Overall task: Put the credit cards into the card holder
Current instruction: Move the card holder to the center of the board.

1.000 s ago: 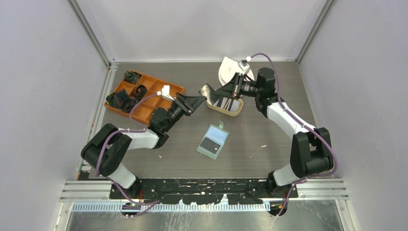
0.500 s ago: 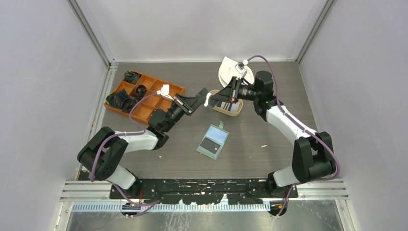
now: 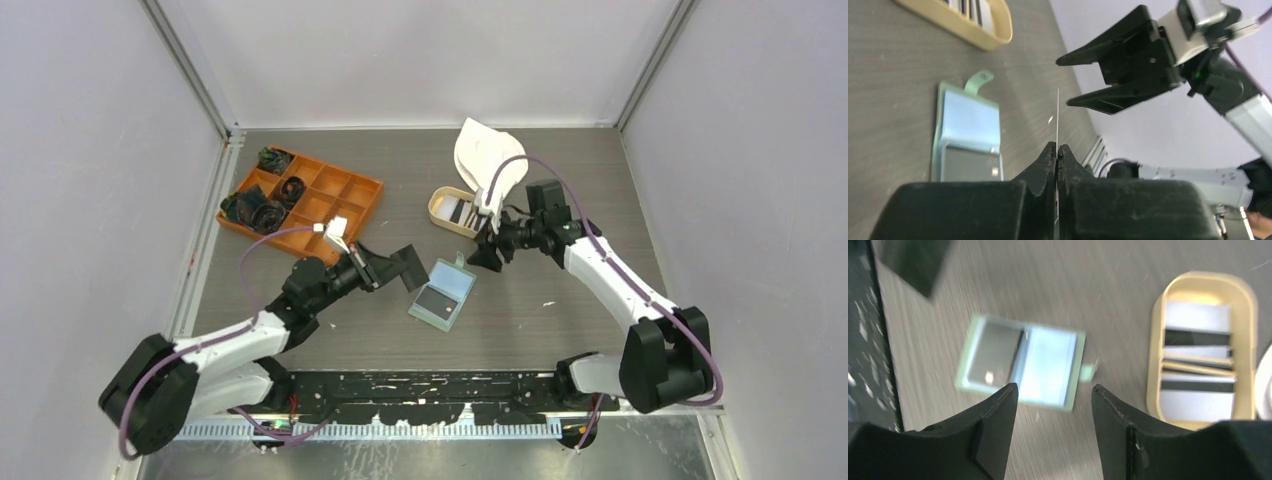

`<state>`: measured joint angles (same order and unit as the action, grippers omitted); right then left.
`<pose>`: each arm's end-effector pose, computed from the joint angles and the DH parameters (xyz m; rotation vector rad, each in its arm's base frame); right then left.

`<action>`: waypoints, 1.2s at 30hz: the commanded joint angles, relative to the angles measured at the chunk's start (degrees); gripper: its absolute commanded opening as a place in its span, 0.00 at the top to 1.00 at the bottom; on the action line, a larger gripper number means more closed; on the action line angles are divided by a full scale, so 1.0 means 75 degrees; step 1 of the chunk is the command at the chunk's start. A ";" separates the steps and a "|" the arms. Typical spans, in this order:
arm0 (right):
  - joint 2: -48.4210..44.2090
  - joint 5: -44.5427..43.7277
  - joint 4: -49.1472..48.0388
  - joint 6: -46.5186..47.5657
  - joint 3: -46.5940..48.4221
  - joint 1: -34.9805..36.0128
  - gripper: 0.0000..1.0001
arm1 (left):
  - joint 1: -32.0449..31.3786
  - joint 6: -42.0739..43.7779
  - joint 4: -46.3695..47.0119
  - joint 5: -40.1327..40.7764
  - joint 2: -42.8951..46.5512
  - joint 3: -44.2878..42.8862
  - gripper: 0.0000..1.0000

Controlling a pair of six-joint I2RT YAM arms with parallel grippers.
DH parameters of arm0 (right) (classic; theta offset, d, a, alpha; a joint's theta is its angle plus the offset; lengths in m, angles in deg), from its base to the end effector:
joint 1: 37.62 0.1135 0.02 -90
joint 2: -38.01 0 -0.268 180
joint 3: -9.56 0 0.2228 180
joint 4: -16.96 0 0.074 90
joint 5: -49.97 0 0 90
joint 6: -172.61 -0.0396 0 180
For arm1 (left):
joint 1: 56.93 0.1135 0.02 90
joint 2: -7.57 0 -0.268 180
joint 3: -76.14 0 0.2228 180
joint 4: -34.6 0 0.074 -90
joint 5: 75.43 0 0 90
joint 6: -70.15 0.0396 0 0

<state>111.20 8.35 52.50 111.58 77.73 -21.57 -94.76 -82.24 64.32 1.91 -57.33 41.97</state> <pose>0.2231 0.0950 0.2853 -1.1914 1.7535 0.8191 0.1609 -0.1359 0.2404 -0.1917 1.8055 -1.4891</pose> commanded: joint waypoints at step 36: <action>0.1866 -0.3851 0.0451 0.2183 0.0387 0.4563 0.89 | -0.0309 0.1324 -0.4449 0.0738 0.4406 0.1337 1.00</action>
<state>131.79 -32.48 46.03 130.66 76.34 19.33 -96.94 -73.08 27.05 7.81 -23.48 52.09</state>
